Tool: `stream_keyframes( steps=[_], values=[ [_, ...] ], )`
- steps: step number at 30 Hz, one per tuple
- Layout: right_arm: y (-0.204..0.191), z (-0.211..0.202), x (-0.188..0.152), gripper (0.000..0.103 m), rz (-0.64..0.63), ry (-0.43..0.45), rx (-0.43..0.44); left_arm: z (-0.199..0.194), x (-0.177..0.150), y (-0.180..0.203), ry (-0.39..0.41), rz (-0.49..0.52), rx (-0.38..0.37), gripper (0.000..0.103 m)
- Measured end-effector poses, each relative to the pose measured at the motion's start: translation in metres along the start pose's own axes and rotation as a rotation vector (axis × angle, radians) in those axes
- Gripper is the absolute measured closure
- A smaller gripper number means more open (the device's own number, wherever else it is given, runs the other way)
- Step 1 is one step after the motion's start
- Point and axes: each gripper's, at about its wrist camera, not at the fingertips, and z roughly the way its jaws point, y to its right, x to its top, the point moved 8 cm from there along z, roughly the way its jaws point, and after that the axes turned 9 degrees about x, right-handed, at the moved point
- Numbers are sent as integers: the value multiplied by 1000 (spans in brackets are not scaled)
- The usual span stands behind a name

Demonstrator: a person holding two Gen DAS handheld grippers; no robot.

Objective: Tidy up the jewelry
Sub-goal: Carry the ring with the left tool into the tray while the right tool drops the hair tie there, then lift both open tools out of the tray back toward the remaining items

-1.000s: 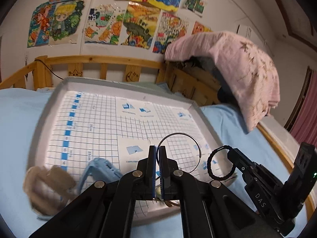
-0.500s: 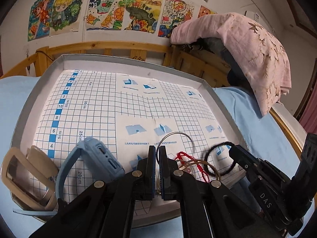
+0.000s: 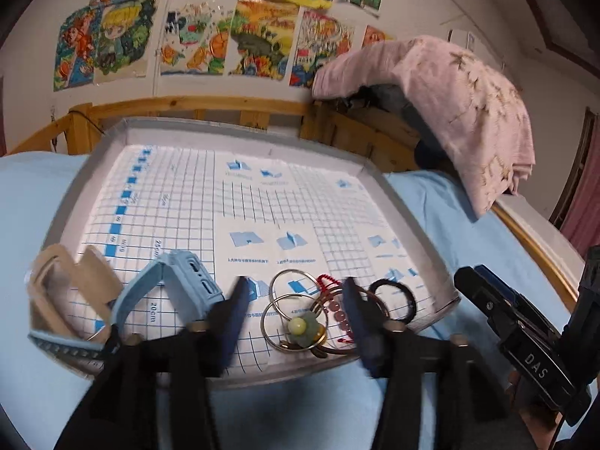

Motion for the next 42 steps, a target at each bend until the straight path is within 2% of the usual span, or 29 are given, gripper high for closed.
stream_keyframes(
  steps=[2, 4, 5, 6, 7, 8, 9, 13, 14, 16, 23, 29, 33, 42],
  values=[
    [0, -11, 3, 49, -8, 26, -7, -11, 2, 0, 26, -7, -15, 42],
    [-2, -22, 5, 48, -19, 44, -8, -23, 2, 1, 49, -6, -21, 34],
    [-2, -27, 7, 45, -25, 53, -13, -29, 3, 1, 60, -8, -21, 24],
    [-4, -34, 9, 36, -32, 63, -16, -38, 3, -1, 83, -15, -20, 15],
    [-5, -41, 10, 31, -38, 73, -15, -46, 3, -2, 107, -22, -19, 11],
    [-7, -49, 11, 21, -44, 88, -14, -54, 3, -3, 128, -26, -17, 7],
    [-9, -58, 12, 16, -49, 107, -12, -62, 2, -5, 146, -29, -14, 5],
    [-20, -90, 15, 12, -68, 155, 2, -93, -3, -13, 197, -44, 4, 1],
    [-24, -98, 15, 7, -74, 165, 7, -104, -5, -16, 219, -44, 14, 1],
    [-33, -115, 16, 4, -85, 190, 20, -124, -12, -21, 255, -35, 38, 0],
    [-71, -170, 4, 3, -151, 251, 60, -182, -43, -42, 308, -54, 82, 0],
    [-94, -205, -20, 3, -176, 245, 95, -221, -69, -58, 343, -76, 111, 0],
    [-103, -221, -34, 3, -213, 241, 84, -238, -85, -62, 356, -80, 129, 0],
    [-117, -250, -63, 3, -260, 255, 59, -256, -111, -58, 403, -22, 203, 0]
  ],
)
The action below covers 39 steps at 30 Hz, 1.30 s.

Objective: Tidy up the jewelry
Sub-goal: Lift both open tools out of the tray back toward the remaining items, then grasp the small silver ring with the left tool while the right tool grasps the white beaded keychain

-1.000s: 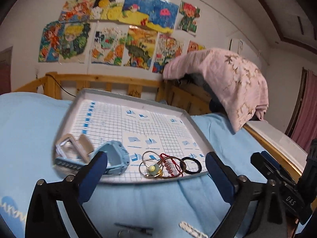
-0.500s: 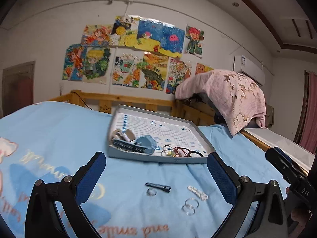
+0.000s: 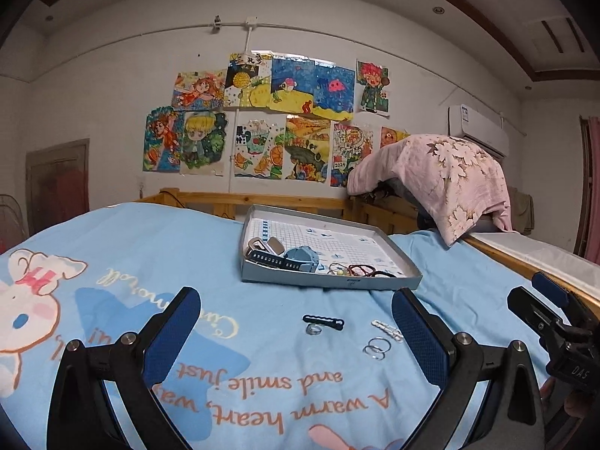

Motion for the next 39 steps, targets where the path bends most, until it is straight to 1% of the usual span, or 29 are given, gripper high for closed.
stream_keyframes(
  steps=[7, 20, 26, 28, 30, 35, 39],
  values=[
    [3, -3, -15, 3, 2, -29, -14, 1, -14, -1, -28, 3, 7, 0],
    [10, 16, -32, 3, 17, -111, -27, 10, -23, -11, -82, -42, 7, 0],
    [12, 22, -33, 3, 30, -138, -25, 16, -24, -13, -112, -49, 4, 0],
    [12, 25, -33, 3, 36, -149, -19, 20, -25, -13, -129, -43, 11, 0],
    [13, 27, -33, 3, 43, -158, -11, 27, -24, -18, -155, -41, 42, 0],
    [16, 35, -31, 3, 67, -174, 4, 47, -26, -32, -216, -84, 54, 0],
    [18, 48, -25, 3, 62, -191, 21, 59, -23, -33, -226, -70, 56, 0]
  ],
)
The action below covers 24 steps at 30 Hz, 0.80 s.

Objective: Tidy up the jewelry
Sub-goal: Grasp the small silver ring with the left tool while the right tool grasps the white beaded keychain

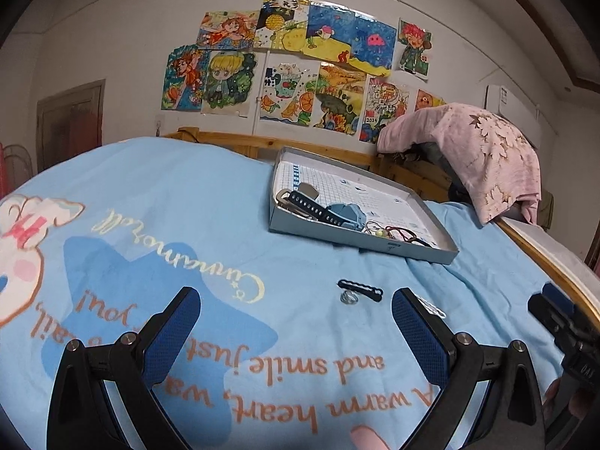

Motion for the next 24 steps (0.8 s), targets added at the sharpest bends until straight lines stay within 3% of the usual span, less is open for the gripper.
stream_keyframes(
  steps=[14, 22, 24],
  values=[
    [8, 74, 50, 3, -37, 28, 31, 64, 44, 16, 50, 19, 5, 0],
    [18, 107, 24, 4, -2, -38, 74, 95, 13, 22, -36, 47, -66, 0],
    [20, 112, 16, 11, 13, -57, 94, 98, 5, 25, -55, 55, -94, 0]
  ],
)
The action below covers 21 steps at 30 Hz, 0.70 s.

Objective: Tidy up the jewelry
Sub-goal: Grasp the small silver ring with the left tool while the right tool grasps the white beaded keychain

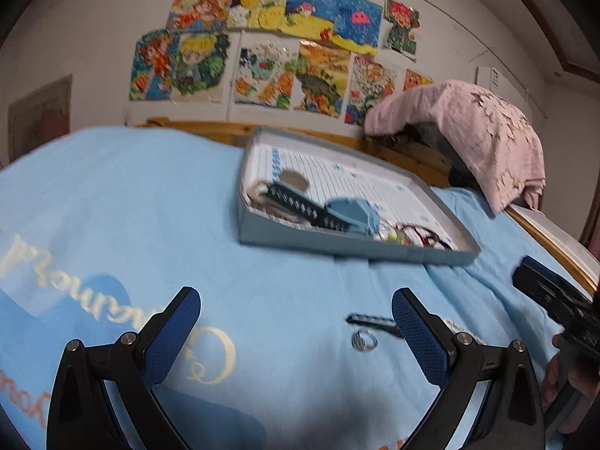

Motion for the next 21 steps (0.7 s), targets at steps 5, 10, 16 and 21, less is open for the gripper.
stream_keyframes(
  steps=[5, 10, 16, 21],
  values=[
    [5, 12, -18, 41, 19, -60, 26, 3, -12, 17, -22, 71, -70, 9],
    [4, 18, -32, 61, 24, -105, 67, 8, -24, 31, -67, 133, -126, 30],
    [-5, 26, -42, 72, 5, -165, 111, 16, -35, 40, -119, 166, -170, 47],
    [-11, 32, -50, 81, -3, -214, 140, 31, -45, 50, -198, 207, -186, 63]
  ],
)
